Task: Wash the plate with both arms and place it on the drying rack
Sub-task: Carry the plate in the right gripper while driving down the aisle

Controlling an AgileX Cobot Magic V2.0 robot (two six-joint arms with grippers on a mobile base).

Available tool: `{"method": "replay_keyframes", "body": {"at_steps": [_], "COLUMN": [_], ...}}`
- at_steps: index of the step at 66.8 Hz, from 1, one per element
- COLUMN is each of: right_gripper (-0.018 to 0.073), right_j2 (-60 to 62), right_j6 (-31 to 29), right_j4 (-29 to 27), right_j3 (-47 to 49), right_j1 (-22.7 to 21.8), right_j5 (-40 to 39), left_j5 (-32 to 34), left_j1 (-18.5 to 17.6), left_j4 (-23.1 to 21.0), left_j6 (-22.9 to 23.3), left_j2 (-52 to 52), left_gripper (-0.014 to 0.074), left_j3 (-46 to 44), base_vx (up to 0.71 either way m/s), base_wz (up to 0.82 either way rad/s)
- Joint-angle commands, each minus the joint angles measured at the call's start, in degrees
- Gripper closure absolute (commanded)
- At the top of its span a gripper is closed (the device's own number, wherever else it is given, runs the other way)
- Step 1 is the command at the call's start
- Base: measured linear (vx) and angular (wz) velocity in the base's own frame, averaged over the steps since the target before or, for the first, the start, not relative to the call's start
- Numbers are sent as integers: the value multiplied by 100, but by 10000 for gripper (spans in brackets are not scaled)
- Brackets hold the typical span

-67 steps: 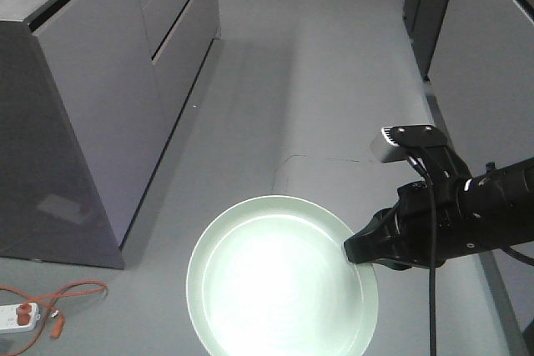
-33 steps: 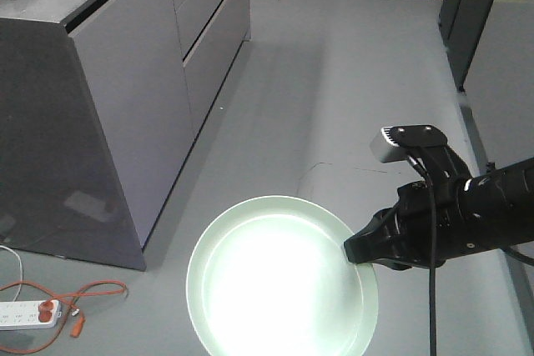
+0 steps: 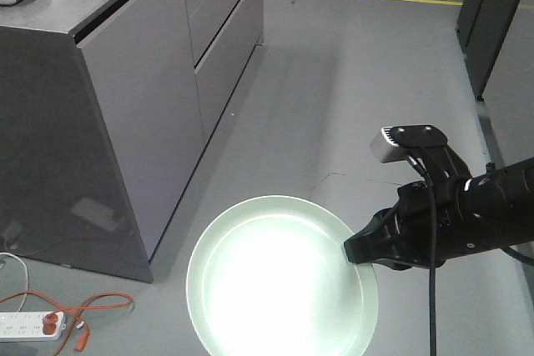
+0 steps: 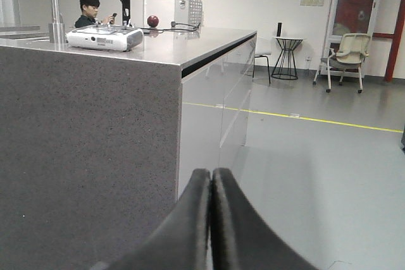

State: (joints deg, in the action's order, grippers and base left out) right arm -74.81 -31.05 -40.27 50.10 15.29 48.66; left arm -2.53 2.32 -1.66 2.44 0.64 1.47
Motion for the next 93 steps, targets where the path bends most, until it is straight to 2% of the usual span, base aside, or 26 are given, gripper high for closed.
{"method": "replay_keyframes", "body": {"at_steps": [1,93], "right_gripper": [561,561], "right_j2": [158,158], "right_j6": [-52,-60], "right_j4": [-241,-241], "right_j3": [148,148], "right_j1": [1,1], "right_j5": [-98,-98], "left_j5": [436,436], "left_j1": [-44,-44], "left_j4": [-43,-43], "left_j6": [3,3], "left_j2": [81,81], "left_gripper": [603,603], "left_j3": [-152,-152], "base_vx": [14,17], "base_wz": [3,-8]}}
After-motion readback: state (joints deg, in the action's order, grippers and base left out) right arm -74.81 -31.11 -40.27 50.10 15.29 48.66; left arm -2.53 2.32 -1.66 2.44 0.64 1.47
